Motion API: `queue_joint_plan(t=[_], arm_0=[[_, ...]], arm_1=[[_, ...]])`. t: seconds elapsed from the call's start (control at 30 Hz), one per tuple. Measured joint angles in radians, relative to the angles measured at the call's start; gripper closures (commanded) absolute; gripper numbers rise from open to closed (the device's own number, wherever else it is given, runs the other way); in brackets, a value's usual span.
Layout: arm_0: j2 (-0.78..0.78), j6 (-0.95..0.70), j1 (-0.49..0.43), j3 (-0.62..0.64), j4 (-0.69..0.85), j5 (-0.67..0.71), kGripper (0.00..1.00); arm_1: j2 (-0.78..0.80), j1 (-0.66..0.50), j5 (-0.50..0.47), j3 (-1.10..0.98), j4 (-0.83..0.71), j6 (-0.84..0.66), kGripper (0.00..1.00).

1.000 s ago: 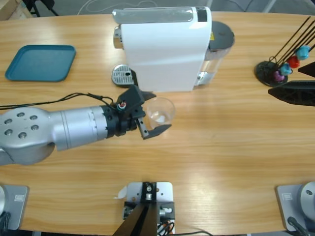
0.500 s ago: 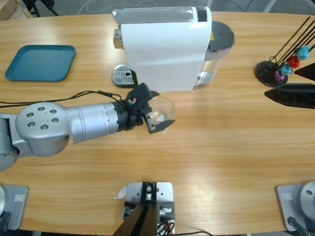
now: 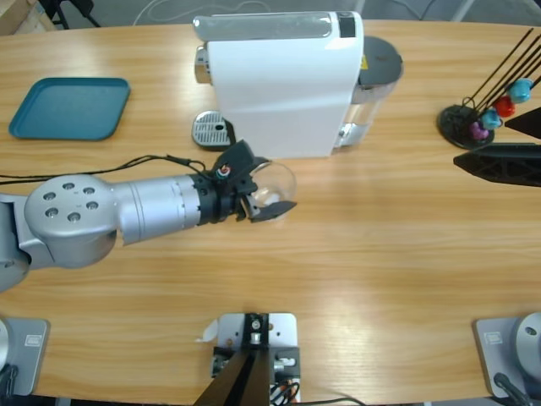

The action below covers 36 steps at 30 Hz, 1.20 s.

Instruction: Pour coffee

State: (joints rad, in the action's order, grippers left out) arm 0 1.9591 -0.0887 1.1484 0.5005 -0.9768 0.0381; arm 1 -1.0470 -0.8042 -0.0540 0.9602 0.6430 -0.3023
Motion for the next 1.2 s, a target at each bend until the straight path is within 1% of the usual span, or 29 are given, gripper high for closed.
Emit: queue_joint_plan(t=[0.1,0.2,0.3,0.37,0.5,0.63,0.73,1.03,1.2], arm_0=[[-0.038,-0.018,-0.002,-0.047,-0.005,-0.015,1.000],[-0.114,-0.027,-0.037,-0.097,0.009,-0.029,1.000],[-0.233,-0.028,-0.102,-0.124,0.052,-0.039,1.000],[-0.294,-0.029,-0.161,-0.147,0.066,-0.041,1.000],[-0.361,-0.040,-0.279,-0.190,0.103,-0.041,1.000],[-0.363,-0.041,-0.361,-0.212,0.110,-0.046,1.000],[-0.336,-0.032,-0.392,-0.208,0.109,-0.051,1.000],[-0.199,0.016,-0.401,-0.095,0.068,-0.050,1.000],[-0.158,0.022,-0.401,-0.069,0.054,-0.047,1.000]], arm_1=[[0.000,0.000,0.000,0.000,-0.002,0.000,0.000],[0.000,0.000,0.000,0.000,-0.015,0.000,0.000],[0.000,0.000,0.000,0.000,-0.037,0.000,0.000],[0.000,0.000,0.000,0.000,-0.044,0.000,0.000],[0.000,0.000,0.000,0.000,-0.046,0.000,0.000],[0.000,0.000,0.000,-0.001,-0.051,0.000,0.000],[-0.001,0.000,0.000,-0.006,-0.071,0.000,0.000],[-0.008,0.000,0.000,-0.031,-0.095,0.000,0.000],[-0.008,0.000,0.002,-0.038,-0.095,0.000,0.000]])
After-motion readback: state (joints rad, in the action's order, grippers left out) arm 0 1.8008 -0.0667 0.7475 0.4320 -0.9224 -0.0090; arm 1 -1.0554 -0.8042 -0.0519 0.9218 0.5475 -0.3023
